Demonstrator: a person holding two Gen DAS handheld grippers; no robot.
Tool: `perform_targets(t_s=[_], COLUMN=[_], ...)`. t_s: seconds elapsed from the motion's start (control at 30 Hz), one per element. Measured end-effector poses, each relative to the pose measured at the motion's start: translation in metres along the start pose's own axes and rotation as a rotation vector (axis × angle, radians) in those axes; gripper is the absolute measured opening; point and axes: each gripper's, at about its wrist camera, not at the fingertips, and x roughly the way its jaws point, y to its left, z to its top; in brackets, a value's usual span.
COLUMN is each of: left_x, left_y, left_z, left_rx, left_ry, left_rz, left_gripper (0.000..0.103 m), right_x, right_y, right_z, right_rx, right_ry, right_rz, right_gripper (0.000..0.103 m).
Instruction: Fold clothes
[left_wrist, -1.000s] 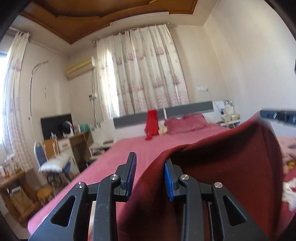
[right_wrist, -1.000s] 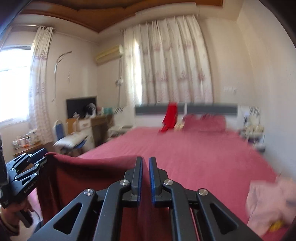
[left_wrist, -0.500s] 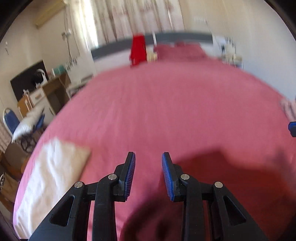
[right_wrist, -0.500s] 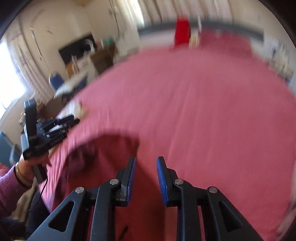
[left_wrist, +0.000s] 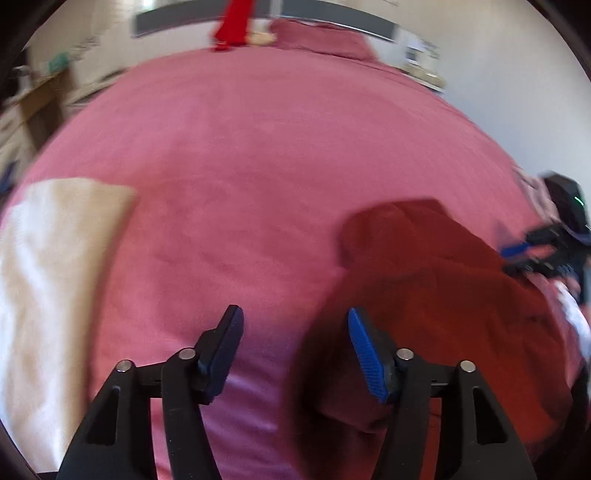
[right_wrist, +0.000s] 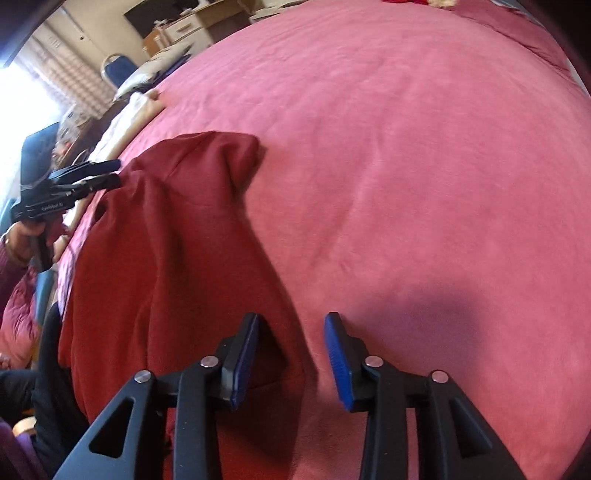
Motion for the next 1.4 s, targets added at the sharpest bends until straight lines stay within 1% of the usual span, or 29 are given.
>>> perform_targets(t_s=[0.03, 0.07, 0.13, 0.17, 0.23, 0.27, 0.3, 0.33, 0.37, 0.47, 0.57, 0.6, 0.67, 0.77, 0.83, 0.87, 0.9, 0.93, 1.0, 1.03, 1.1, 1.13, 1.17, 1.2, 1.23, 1.27, 1.3, 1.33, 1.4], left_x=[0.007, 0.015, 0.029, 0.031, 0.032, 0.032, 0.029, 0.025, 0.02, -0.005, -0.032, -0.04, -0.047, -0.06, -0.06, -0.049, -0.036, -0.011, 0.027, 0.045, 0.068, 0.074, 0.08, 0.078, 0.075, 0.072, 0.069, 0.065, 0.061], left_y=[-0.007, -0.014, -0.03, -0.037, -0.053, -0.062, -0.069, -0.077, -0.084, -0.106, -0.133, -0.144, -0.167, -0.185, -0.177, -0.165, -0.152, -0.139, -0.134, -0.133, -0.138, -0.139, -0.141, -0.137, -0.132, -0.127, -0.121, -0.116, -0.119], left_z=[-0.001, -0.002, -0.005, -0.008, -0.013, -0.014, -0.014, -0.013, -0.01, 0.008, 0.044, 0.056, 0.082, 0.119, 0.147, 0.158, 0.167, 0.169, 0.145, 0.132, 0.095, 0.077, 0.058, 0.05, 0.045, 0.039, 0.034, 0.031, 0.022], left_rx=[0.018, 0.037, 0.093, 0.105, 0.132, 0.155, 0.171, 0.185, 0.202, 0.276, 0.327, 0.35, 0.417, 0.489, 0.459, 0.424, 0.385, 0.332, 0.305, 0.296, 0.311, 0.302, 0.288, 0.236, 0.172, 0.109, 0.045, -0.023, -0.036], left_ry=[0.022, 0.045, 0.063, 0.051, 0.025, 0.016, 0.009, 0.003, -0.01, -0.145, -0.272, -0.311, -0.374, -0.519, -0.581, -0.532, -0.463, -0.351, -0.209, -0.145, -0.05, -0.014, 0.019, 0.014, -0.003, -0.02, -0.037, -0.052, -0.053], left_rz=[-0.025, -0.05, 0.0, 0.035, 0.105, 0.141, 0.17, 0.197, 0.236, 0.381, 0.443, 0.456, 0.49, 0.665, 0.751, 0.733, 0.698, 0.633, 0.522, 0.468, 0.321, 0.261, 0.206, 0.157, 0.108, 0.06, 0.012, -0.045, -0.061], left_gripper=[0.064, 0.068, 0.072, 0.074, 0.072, 0.055, 0.04, 0.014, 0.008, 0.007, 0.007, 0.007, 0.007, 0.006, 0.006, 0.006, 0.006, 0.007, 0.008, 0.008, 0.013, 0.02, 0.033, 0.034, 0.041, 0.05, 0.062, 0.07, 0.073], right_x=[0.003, 0.004, 0.011, 0.014, 0.021, 0.02, 0.016, 0.008, -0.005, -0.043, -0.082, -0.093, -0.123, -0.166, -0.159, -0.151, -0.136, -0.111, -0.062, -0.055, -0.068, -0.075, -0.082, -0.088, -0.095, -0.102, -0.108, -0.114, -0.116], right_y=[0.002, 0.005, 0.017, 0.027, 0.05, 0.059, 0.066, 0.07, 0.072, 0.079, 0.085, 0.083, 0.067, 0.046, 0.04, 0.038, 0.035, 0.024, -0.017, -0.032, -0.051, -0.06, -0.069, -0.079, -0.088, -0.098, -0.107, -0.111, -0.103], right_z=[0.001, 0.002, -0.001, -0.004, -0.014, -0.018, -0.02, -0.021, -0.02, -0.018, -0.017, -0.014, -0.002, 0.027, 0.05, 0.062, 0.072, 0.077, 0.071, 0.061, 0.036, 0.024, 0.011, -0.001, -0.014, -0.026, -0.039, -0.053, -0.079], right_rx=[-0.012, -0.026, -0.069, -0.102, -0.187, -0.208, -0.211, -0.223, -0.241, -0.294, -0.346, -0.345, -0.308, -0.235, -0.218, -0.217, -0.224, -0.231, -0.161, -0.097, 0.055, 0.13, 0.205, 0.278, 0.351, 0.423, 0.494, 0.54, 0.549], right_ry=[0.013, 0.024, 0.075, 0.091, 0.098, 0.088, 0.073, 0.04, -0.006, -0.145, -0.287, -0.323, -0.387, -0.49, -0.507, -0.509, -0.49, -0.425, -0.216, -0.185, -0.236, -0.26, -0.284, -0.307, -0.329, -0.35, -0.371, -0.369, -0.304], right_rz=[0.006, 0.008, 0.019, -0.014, -0.164, -0.232, -0.272, -0.333, -0.409, -0.638, -0.865, -0.912, -0.982, -1.029, -1.055, -1.072, -1.082, -1.074, -0.97, -0.897, -0.734, -0.651, -0.568, -0.483, -0.398, -0.311, -0.224, -0.151, -0.102], right_gripper=[0.047, 0.047, 0.046, 0.044, 0.033, 0.014, 0.005, 0.004, 0.004, 0.004, 0.003, 0.003, 0.003, 0.004, 0.004, 0.004, 0.009, 0.01, 0.012, 0.014, 0.015, 0.016, 0.022, 0.022, 0.023, 0.026, 0.029, 0.03, 0.032])
